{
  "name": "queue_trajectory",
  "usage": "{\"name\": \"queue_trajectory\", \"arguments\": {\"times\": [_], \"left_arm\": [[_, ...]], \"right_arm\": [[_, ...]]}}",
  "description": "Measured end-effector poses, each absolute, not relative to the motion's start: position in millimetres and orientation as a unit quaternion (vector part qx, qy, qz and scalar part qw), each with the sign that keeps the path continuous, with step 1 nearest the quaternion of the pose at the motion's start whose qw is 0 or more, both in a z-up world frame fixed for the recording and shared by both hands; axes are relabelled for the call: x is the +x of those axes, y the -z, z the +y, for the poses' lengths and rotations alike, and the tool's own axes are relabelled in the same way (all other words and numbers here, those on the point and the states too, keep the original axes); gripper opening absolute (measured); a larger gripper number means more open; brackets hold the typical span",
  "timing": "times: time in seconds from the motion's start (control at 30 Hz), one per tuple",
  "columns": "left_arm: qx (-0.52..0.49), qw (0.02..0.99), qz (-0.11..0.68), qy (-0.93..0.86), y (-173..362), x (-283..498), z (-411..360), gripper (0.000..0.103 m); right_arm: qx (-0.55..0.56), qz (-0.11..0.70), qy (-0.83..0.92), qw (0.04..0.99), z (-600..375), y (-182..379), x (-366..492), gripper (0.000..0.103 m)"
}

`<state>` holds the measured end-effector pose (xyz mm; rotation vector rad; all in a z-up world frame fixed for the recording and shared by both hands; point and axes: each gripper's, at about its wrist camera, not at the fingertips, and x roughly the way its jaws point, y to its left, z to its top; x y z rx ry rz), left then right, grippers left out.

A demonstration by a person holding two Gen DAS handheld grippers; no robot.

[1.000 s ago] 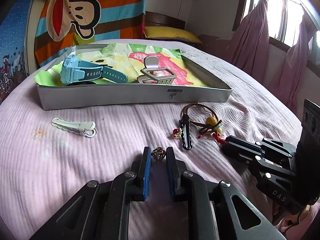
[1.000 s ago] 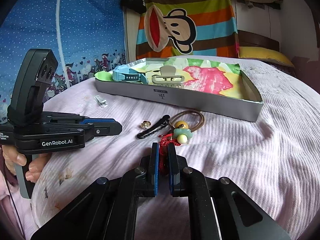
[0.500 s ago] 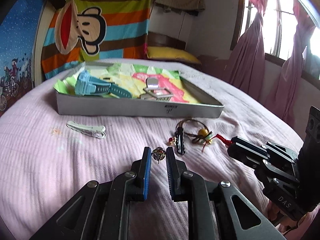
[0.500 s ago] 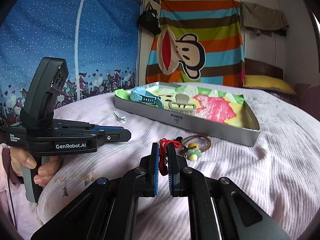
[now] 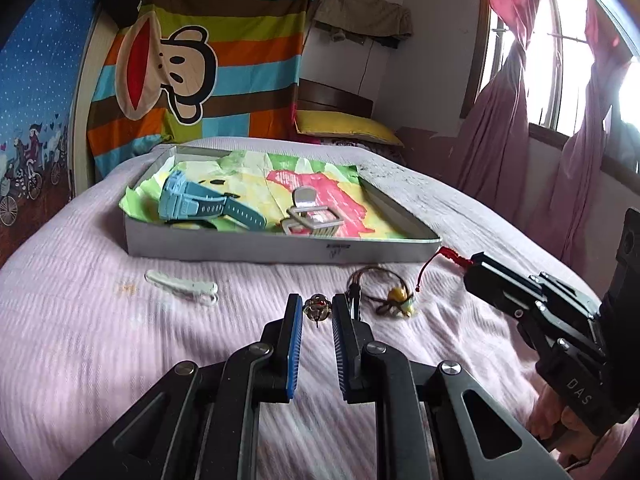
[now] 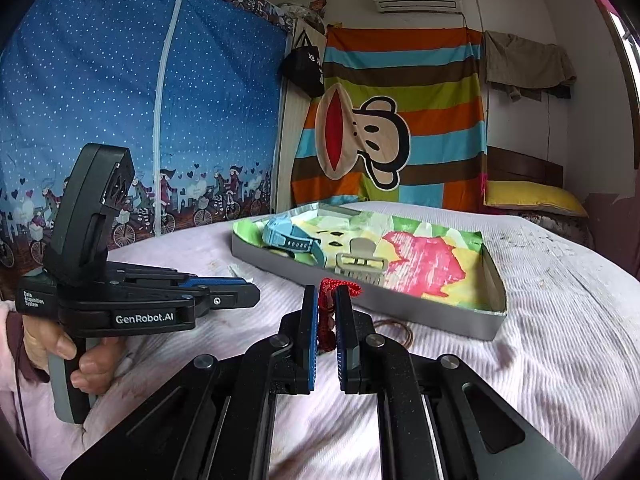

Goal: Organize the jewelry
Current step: 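Lift the beaded hair tie and gold earring and carry both over the tray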

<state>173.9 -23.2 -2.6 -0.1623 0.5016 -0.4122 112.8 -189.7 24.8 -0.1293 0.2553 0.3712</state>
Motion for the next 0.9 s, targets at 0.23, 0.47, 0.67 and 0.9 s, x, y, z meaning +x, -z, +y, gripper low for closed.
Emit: {"name": "queue_trajectory", "arguments": {"times": [0.23,0.47,0.67,0.9], "left_arm": [[-0.069,0.953,0.231,0.182,-35,207,-20,0.014],[-0.076,0.954,0.245,0.156,-61,275,-11,0.014],[-0.09,0.946,0.278,0.138,-61,325,-12,0.014],[-0.079,0.935,0.32,0.127,-47,362,-20,0.014]], "right_arm": [[-0.054,0.128,-0.174,0.975,-192,-44,145,0.007],[-0.025,0.141,-0.168,0.975,-203,-65,210,0.007],[-0.005,0.164,-0.165,0.972,-202,-67,272,0.007],[0.008,0.198,-0.161,0.967,-198,-49,317,0.007]]}}
